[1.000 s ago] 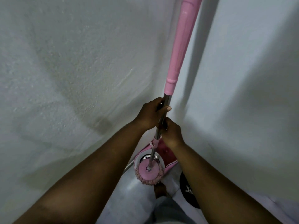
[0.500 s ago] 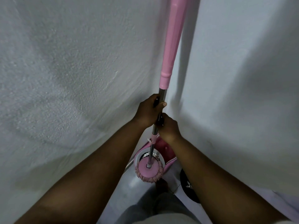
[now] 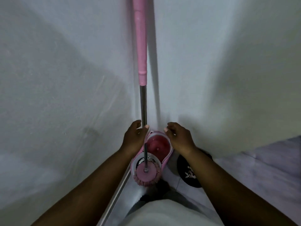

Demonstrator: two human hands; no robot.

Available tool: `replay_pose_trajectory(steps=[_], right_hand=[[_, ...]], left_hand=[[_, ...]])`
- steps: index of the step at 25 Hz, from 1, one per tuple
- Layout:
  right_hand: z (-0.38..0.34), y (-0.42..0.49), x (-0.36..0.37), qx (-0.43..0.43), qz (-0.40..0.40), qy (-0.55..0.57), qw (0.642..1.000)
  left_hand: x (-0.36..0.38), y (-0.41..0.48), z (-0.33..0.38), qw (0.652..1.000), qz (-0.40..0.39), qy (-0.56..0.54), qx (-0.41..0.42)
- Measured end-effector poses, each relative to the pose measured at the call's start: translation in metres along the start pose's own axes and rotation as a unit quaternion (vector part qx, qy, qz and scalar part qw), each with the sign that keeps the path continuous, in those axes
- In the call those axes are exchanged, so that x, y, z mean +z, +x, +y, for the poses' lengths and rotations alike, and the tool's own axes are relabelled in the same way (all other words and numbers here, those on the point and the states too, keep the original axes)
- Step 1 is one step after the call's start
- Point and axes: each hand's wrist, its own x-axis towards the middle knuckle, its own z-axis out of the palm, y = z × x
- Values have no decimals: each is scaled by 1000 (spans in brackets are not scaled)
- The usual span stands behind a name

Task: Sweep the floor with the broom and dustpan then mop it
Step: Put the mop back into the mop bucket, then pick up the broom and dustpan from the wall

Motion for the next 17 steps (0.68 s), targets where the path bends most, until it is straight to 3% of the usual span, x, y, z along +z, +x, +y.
replay_pose_trajectory(steps=[7,11,17], right_hand=[[33,-121,-32,66,139,64,986],[71,-201,-40,118,215,71,967],[134,-323,-47,192,313,195,910]], left_hand=[[18,-55,-6,979,-191,21,69],[56,-94,2,947,-304,32,101],[106,-171,7,888,-430,82,143]])
